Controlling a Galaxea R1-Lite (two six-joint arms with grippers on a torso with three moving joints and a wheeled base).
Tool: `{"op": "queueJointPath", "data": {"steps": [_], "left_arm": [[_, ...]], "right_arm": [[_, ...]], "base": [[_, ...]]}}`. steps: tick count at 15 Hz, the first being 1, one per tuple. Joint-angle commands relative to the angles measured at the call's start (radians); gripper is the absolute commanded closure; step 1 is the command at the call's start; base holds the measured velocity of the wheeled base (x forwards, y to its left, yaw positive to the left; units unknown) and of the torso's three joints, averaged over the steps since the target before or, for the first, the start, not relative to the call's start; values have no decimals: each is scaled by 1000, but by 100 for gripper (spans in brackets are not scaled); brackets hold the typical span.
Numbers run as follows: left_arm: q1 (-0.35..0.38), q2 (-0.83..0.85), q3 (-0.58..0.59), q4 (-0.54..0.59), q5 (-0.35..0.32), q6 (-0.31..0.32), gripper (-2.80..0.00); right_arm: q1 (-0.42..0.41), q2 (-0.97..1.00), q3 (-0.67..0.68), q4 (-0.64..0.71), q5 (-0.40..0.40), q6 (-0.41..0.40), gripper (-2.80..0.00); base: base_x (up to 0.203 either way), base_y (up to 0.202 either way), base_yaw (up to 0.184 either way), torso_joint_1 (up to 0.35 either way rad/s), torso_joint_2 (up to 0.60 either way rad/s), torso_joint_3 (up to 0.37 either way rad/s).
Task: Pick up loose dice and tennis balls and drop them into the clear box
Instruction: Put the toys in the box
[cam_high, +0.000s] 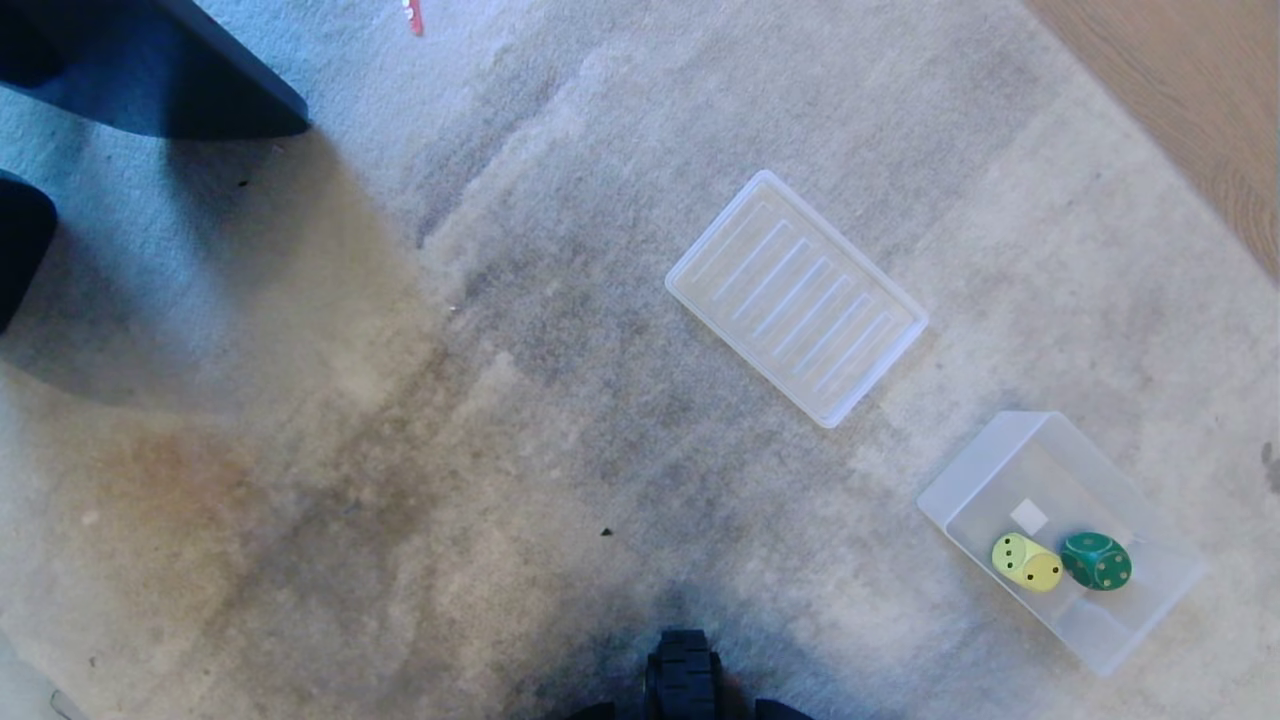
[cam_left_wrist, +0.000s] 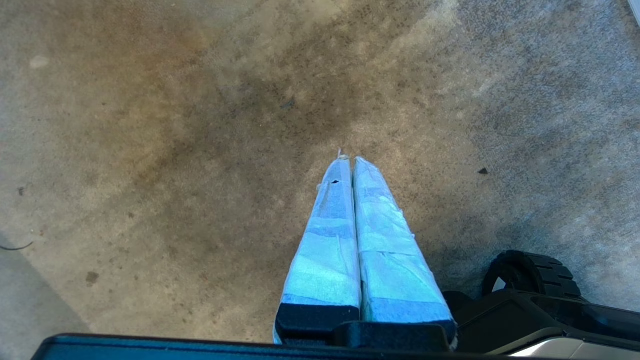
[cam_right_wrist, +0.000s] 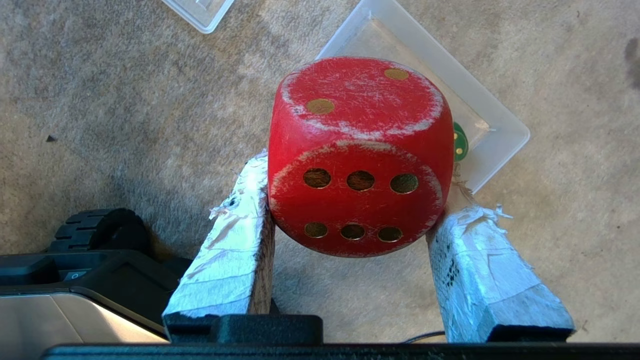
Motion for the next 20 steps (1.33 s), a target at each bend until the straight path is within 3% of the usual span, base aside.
{"op": "queueJointPath", "data": {"steps": [1,20], "left_arm": [[0,0,0,0,1,-1,0],[0,0,0,0,1,-1,0]], "right_arm": [[1,0,2,0,0,0,0],[1,0,2,0,0,0,0]], "base": [[0,0,0,0,0,0],[0,0,0,0,0,0]]}}
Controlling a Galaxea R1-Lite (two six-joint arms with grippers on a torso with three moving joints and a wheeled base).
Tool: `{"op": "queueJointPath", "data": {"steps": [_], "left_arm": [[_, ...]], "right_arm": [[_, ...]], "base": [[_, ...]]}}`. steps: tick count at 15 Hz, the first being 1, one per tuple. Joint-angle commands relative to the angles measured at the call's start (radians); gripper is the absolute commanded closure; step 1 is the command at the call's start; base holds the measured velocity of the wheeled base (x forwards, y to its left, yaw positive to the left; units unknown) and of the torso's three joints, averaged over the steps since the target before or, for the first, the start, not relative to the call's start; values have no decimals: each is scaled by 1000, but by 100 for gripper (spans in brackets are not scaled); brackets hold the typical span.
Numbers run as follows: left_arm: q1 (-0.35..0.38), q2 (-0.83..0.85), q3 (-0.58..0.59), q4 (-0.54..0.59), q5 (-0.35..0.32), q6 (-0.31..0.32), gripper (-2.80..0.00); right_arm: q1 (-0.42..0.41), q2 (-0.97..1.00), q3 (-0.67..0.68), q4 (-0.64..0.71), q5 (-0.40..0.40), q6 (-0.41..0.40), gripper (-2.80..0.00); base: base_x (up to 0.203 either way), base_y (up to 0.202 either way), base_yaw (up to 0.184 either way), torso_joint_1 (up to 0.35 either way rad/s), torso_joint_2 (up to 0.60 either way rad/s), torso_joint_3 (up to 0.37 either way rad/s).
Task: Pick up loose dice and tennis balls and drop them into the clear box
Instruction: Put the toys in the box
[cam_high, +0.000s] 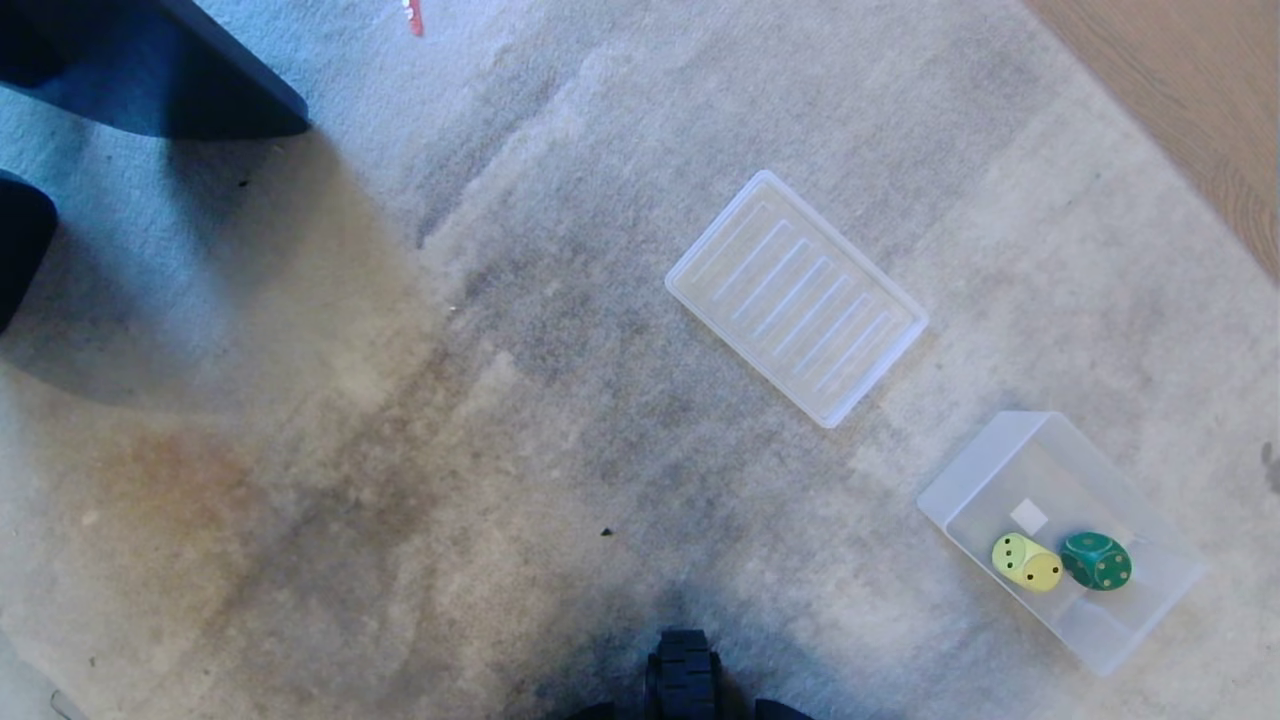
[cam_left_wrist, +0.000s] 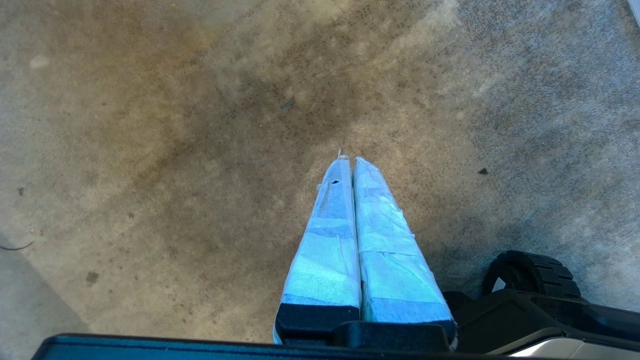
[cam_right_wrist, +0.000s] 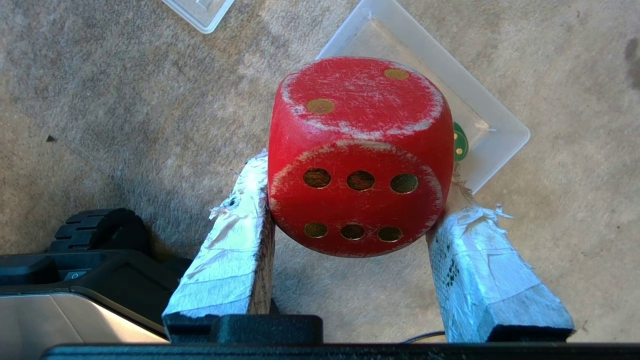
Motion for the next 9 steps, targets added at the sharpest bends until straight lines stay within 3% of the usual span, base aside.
{"op": "queueJointPath", "data": {"steps": [1,9], "left_arm": [[0,0,0,0,1,-1,0],[0,0,0,0,1,-1,0]], "right_arm": [[1,0,2,-1,0,0,0],[1,0,2,-1,0,0,0]], "base": [[0,0,0,0,0,0],[0,0,0,0,0,0]]}}
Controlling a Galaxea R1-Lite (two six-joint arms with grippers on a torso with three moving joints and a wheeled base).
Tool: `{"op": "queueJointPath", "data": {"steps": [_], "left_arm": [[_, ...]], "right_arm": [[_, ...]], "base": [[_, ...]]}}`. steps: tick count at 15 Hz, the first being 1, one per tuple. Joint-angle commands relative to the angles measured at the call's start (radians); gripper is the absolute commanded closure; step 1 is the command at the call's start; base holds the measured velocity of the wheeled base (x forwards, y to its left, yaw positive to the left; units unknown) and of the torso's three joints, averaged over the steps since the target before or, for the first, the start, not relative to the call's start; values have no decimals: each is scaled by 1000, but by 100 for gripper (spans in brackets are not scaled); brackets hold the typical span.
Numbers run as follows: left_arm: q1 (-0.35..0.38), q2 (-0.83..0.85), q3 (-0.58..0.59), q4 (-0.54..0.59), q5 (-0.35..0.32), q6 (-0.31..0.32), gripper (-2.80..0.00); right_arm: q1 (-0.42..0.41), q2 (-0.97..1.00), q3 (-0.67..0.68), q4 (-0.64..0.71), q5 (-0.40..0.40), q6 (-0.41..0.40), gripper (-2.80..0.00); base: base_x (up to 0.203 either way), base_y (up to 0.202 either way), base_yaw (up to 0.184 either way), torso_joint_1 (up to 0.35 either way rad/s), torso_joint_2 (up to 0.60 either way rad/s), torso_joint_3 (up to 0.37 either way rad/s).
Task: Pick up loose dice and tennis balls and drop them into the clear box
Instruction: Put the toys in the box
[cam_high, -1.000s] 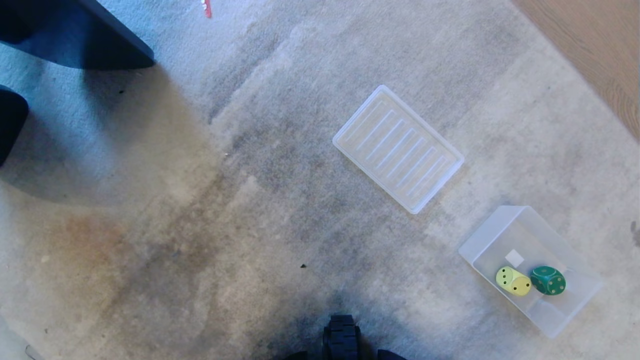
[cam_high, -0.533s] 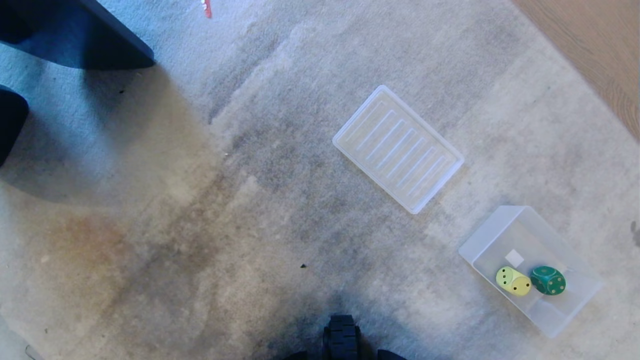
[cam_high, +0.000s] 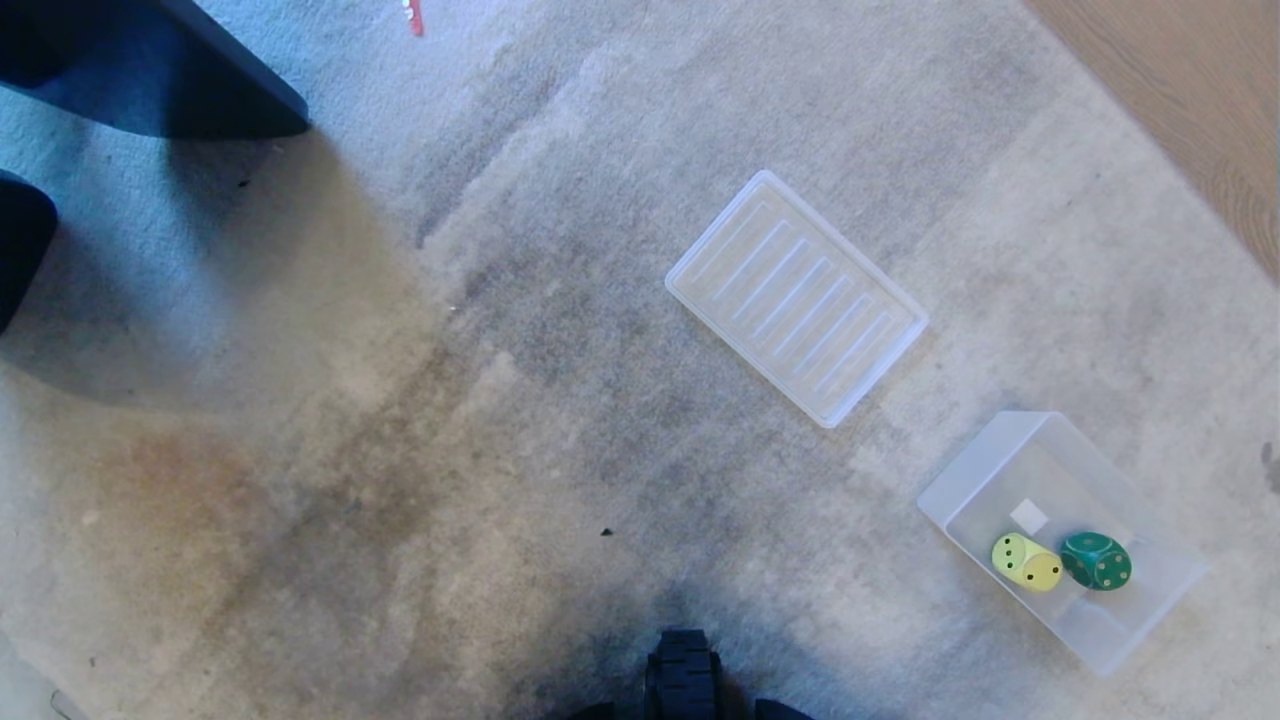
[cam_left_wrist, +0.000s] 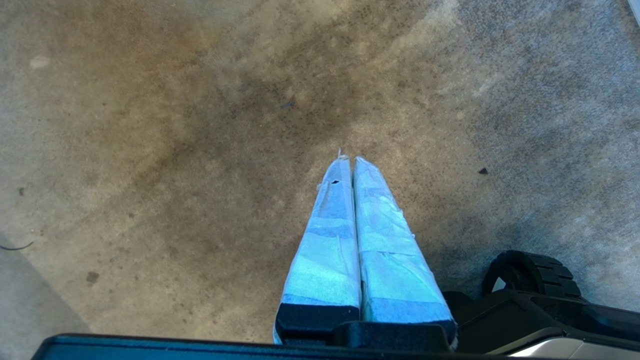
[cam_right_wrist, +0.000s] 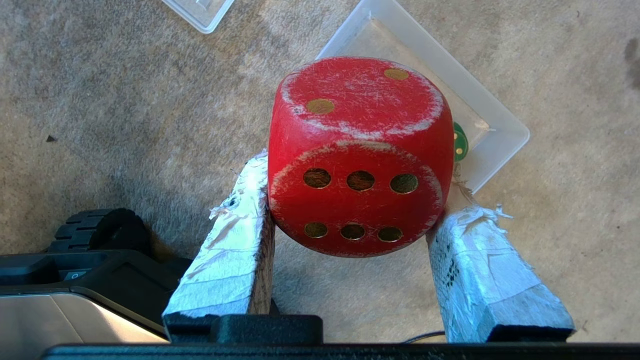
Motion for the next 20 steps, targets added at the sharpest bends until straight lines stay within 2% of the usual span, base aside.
{"op": "queueJointPath", "data": {"steps": [1,16,18,20], "left_arm": [[0,0,0,0,1,-1,0],[0,0,0,0,1,-1,0],[0,0,0,0,1,-1,0],[0,0,0,0,1,-1,0]], "right_arm": [[0,0,2,-1,0,0,0],[1,0,-7,9,6,2,0],[-2,42,-105,39,2,9,0],[-4,201,-247,105,-15,56,0]], "base": [[0,0,0,0,0,0],[0,0,0,0,0,0],[0,0,0,0,0,0],[0,0,0,0,0,0]]}}
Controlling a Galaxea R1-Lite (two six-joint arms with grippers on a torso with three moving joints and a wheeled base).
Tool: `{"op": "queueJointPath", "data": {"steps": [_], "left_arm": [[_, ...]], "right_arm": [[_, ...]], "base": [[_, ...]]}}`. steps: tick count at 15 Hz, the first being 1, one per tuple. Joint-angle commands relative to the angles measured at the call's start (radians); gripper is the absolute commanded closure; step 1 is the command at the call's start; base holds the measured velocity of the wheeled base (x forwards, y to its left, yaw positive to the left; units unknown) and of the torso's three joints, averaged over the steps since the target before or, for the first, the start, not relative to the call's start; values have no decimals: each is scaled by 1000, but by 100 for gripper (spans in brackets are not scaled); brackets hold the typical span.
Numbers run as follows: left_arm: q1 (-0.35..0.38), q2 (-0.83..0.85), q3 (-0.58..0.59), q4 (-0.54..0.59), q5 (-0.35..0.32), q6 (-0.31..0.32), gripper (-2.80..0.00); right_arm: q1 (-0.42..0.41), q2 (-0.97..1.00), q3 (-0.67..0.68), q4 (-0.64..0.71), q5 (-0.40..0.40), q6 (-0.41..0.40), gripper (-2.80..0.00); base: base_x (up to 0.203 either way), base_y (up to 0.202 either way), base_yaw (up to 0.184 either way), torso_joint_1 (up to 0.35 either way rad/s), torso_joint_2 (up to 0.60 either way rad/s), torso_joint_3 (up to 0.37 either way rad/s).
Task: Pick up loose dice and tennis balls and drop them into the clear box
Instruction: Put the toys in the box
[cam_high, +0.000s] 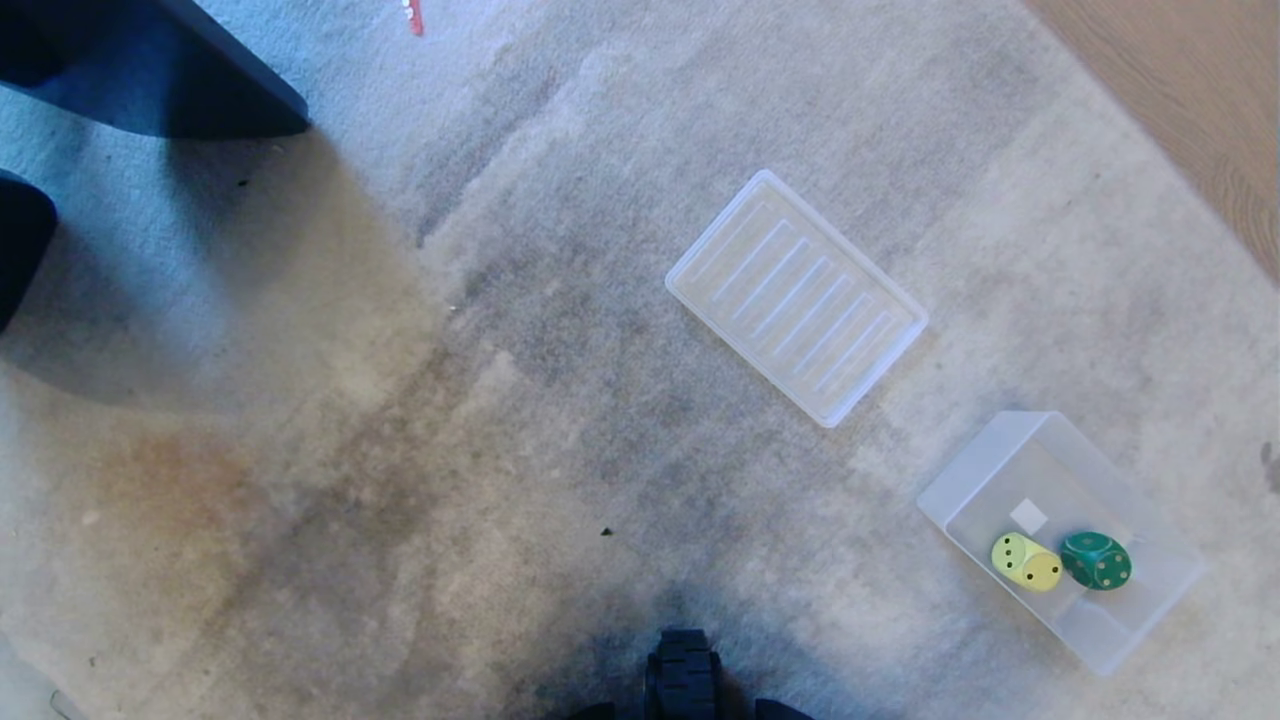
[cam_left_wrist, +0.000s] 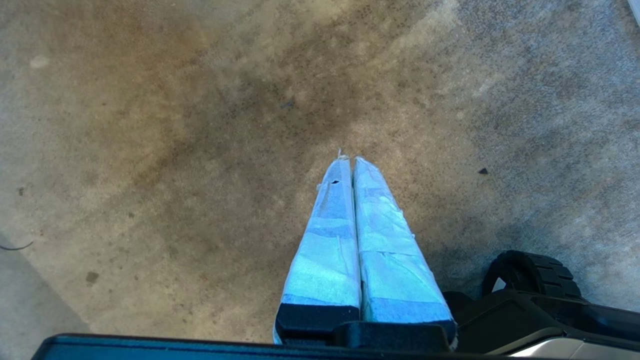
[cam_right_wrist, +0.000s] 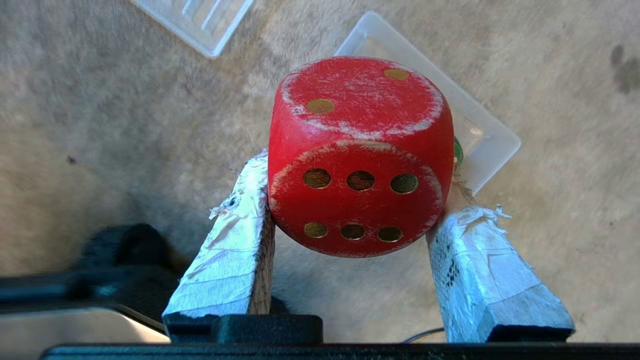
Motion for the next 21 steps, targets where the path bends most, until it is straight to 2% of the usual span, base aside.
{"op": "queueJointPath", "data": {"steps": [1,4,8,11,15,20,21], "left_arm": [[0,0,0,0,1,-1,0],[0,0,0,0,1,-1,0],[0,0,0,0,1,-1,0],[0,0,0,0,1,-1,0],[0,0,0,0,1,-1,0],[0,0,0,0,1,-1,0],[0,0,0,0,1,-1,0]], "right_arm": [[-1,185,-100,21,-7,30,0],[-7,492,-212,33,-61,101,0],[-51,898,-247,-185,-145,179,0],[-74,1136,-246,-294,-202,247,0],[-73,1397,-254,-426,-210,421,0],[-84,1636,-253,-704,-206,525,0],[-87,1639,-253,-734,-183,549,-210]], "base": [[0,0,0,0,0,0],[0,0,0,0,0,0],[0,0,0,0,0,0],[0,0,0,0,0,0],[0,0,0,0,0,0],[0,0,0,0,0,0],[0,0,0,0,0,0]]}}
